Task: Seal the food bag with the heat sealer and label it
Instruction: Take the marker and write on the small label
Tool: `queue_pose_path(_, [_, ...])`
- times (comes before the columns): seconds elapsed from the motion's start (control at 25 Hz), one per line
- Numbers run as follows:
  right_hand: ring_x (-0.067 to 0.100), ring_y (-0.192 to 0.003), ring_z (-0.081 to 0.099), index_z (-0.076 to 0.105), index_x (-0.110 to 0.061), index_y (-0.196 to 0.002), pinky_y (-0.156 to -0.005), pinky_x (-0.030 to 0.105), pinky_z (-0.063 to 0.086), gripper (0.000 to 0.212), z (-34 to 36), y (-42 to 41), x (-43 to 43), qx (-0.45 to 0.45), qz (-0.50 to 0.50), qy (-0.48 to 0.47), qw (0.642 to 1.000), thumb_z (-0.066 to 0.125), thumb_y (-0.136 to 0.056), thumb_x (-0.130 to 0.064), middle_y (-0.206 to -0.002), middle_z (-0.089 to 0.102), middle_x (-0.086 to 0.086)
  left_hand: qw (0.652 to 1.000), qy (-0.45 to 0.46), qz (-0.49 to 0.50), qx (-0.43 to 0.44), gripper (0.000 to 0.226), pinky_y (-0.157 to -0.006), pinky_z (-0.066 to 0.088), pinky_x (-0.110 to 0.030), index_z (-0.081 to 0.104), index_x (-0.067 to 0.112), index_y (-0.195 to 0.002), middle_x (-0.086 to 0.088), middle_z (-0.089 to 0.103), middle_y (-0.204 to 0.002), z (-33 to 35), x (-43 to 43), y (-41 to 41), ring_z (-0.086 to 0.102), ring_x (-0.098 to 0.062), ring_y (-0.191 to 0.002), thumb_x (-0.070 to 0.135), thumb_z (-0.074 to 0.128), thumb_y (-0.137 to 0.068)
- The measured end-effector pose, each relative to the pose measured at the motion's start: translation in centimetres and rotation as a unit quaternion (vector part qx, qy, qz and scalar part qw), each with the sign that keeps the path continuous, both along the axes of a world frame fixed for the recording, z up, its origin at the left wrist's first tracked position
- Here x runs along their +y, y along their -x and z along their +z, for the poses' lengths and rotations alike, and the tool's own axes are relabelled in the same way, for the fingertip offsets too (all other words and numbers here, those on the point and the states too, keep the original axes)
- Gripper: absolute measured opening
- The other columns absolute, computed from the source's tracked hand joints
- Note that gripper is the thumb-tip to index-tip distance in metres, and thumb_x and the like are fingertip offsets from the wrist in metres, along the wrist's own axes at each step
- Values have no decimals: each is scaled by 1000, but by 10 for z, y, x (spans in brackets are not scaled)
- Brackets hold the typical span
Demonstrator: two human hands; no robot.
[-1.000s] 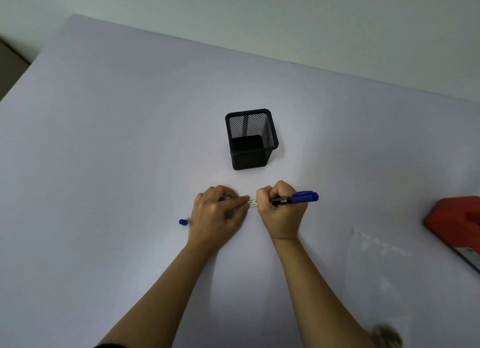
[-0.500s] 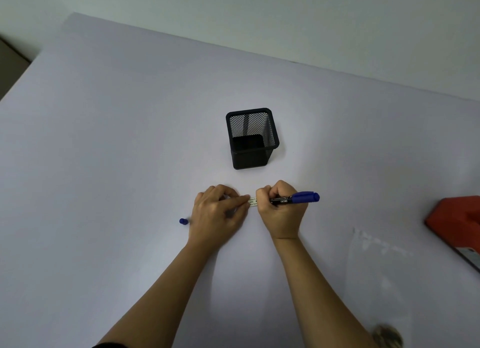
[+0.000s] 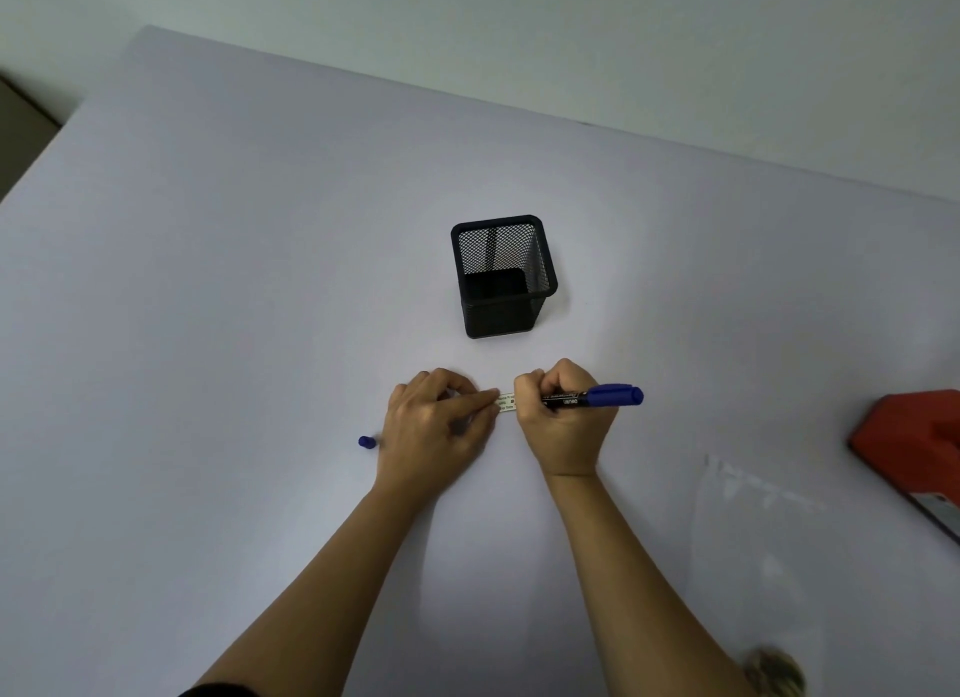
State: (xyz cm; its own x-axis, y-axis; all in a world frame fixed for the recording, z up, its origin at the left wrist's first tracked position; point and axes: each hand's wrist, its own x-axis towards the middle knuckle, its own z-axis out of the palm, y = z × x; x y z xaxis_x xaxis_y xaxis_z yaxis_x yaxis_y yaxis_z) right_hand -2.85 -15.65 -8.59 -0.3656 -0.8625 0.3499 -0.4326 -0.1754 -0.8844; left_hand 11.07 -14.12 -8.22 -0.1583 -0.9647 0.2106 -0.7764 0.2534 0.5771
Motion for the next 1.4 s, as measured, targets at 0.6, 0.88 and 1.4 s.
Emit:
queue_pose_path(0.6, [26, -42, 41, 40, 2, -50, -40, 30, 39, 32, 0, 0, -1, -2, -17, -18, 1000, 52, -73, -16, -40, 43, 14, 1000, 3, 0, 5, 22, -65, 43, -31, 77, 24, -93, 4, 64, -83, -1, -1, 0, 57, -14, -74, 36, 62, -83])
queue_pose_path(0.88, [25, -46, 44, 42, -2, -50, -43, 14, 37, 30, 2, -1, 0, -6, -17, -6, 1000, 53, -74, -16, -41, 44, 10, 1000, -3, -1, 3, 24, -65, 44, -32, 76, 24, -94, 4, 65, -84, -2, 0, -1, 58, -14, -75, 38, 60, -84])
queue_pose_path(1.4, [23, -46, 43, 42, -3, -51, -45, 9, 35, 29, 3, -1, 0, -13, -26, -4, 1000, 53, -74, -15, -41, 44, 8, 1000, -9, 0, 2, 23, -66, 43, -30, 76, 25, -94, 5, 64, -84, -1, -1, -1, 57, -14, -75, 38, 61, -84])
